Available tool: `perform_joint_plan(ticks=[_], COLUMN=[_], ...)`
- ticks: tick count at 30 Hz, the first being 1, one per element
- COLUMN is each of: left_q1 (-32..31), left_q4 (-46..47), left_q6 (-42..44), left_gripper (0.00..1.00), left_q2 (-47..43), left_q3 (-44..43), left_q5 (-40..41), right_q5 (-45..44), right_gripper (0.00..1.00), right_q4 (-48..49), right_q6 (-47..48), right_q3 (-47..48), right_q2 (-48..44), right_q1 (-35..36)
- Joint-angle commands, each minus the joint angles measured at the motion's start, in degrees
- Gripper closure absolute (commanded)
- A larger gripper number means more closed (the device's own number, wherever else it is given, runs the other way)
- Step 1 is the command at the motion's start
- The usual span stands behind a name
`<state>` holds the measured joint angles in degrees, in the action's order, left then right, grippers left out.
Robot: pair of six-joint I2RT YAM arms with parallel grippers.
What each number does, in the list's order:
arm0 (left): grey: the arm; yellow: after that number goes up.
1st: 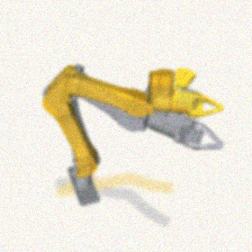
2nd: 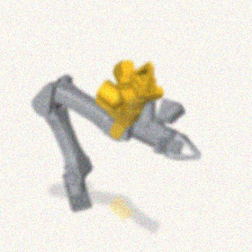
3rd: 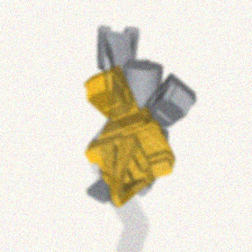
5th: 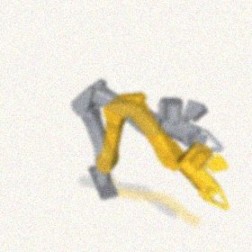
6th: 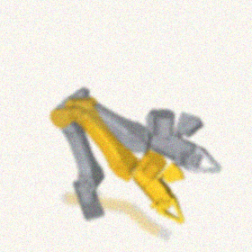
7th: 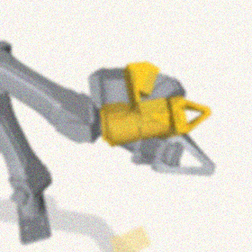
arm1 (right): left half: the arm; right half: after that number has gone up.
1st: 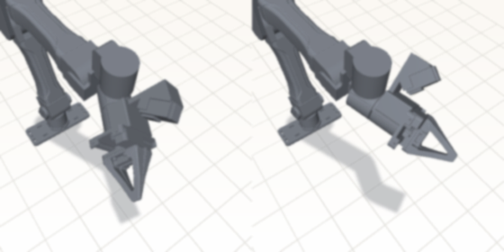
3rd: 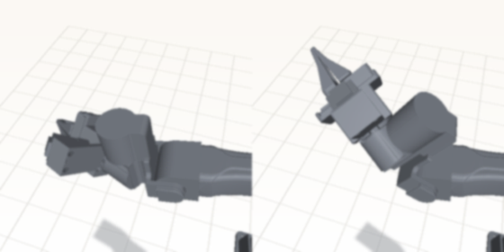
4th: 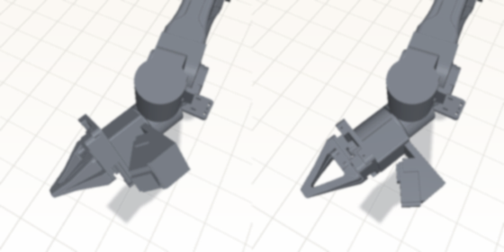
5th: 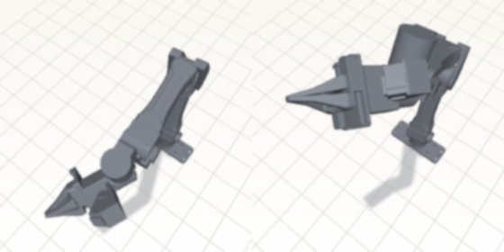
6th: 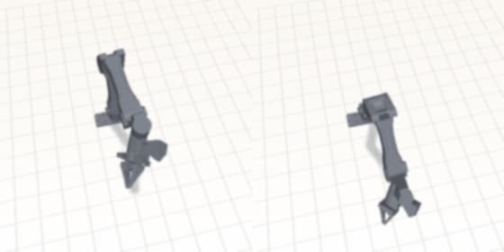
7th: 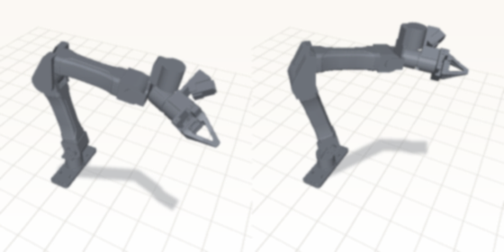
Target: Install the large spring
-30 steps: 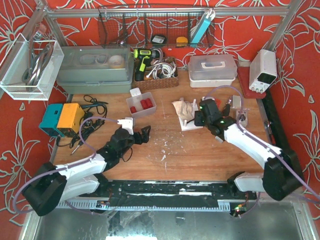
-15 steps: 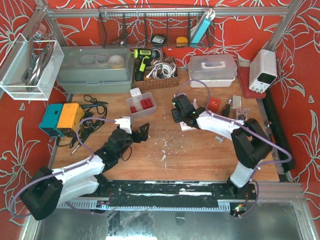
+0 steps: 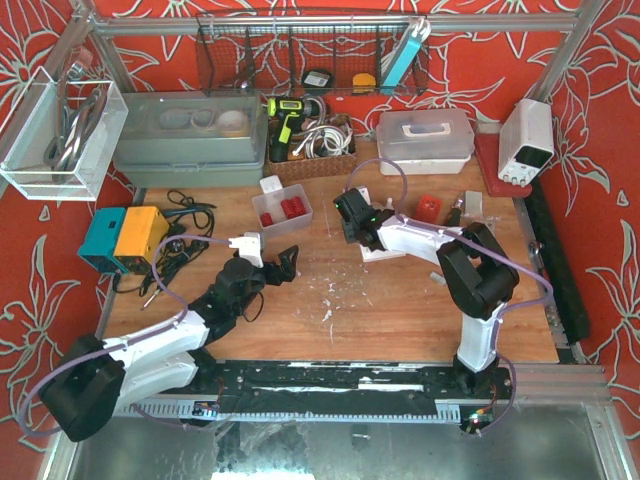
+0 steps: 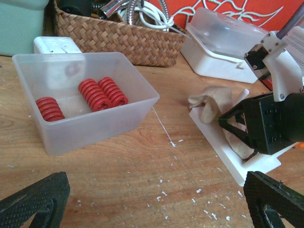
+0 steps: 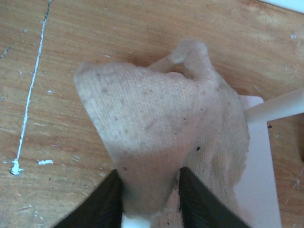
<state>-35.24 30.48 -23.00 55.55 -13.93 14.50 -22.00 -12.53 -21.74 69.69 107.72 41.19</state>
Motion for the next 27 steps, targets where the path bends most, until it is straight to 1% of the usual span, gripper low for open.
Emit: perform_joint_plan(ticks=[1,2,4,8,19,27], left_q1=[0.18,0.18,0.18,0.18,0.18,0.18], left_q4=[1.20,1.31,1.48,1.34,0.46,0.40], left_q6=[0.26,0.35,0.49,0.53,0.30,0.52], left_gripper=[0.01,0.01,0.01,0.01,0.01,0.01], left_q2=[-0.89,-0.76,-0.79,-1.01,-0.63,-0.50], left_q3=[0.31,0.25,0.22,0.22,-0.06,-0.22], left_q5=[1.00,0.71,0.36,0.48,0.60,-0.31], right_q5=[-2.18,-2.21,-2.64,-3.81,-9.02,-10.41], right_gripper=[0.70,0.75,0.82,0.99,1.00,1.00], right_q4=[-1.38,-1.09,-0.73,-2.18,-5.72,-8.15], right_q6=[-0.67,-0.68,-0.50,-0.11,2.62,2.71], right_q3=[0.69,0.32,-0.31,-0.47,-2.83,-9.71], right_q2=[-0.52,-0.99,-2.30,-4.62,-18.12,-32.07], right_q1=[0.26,0.21,0.27,0.22,-0.19,-4.11])
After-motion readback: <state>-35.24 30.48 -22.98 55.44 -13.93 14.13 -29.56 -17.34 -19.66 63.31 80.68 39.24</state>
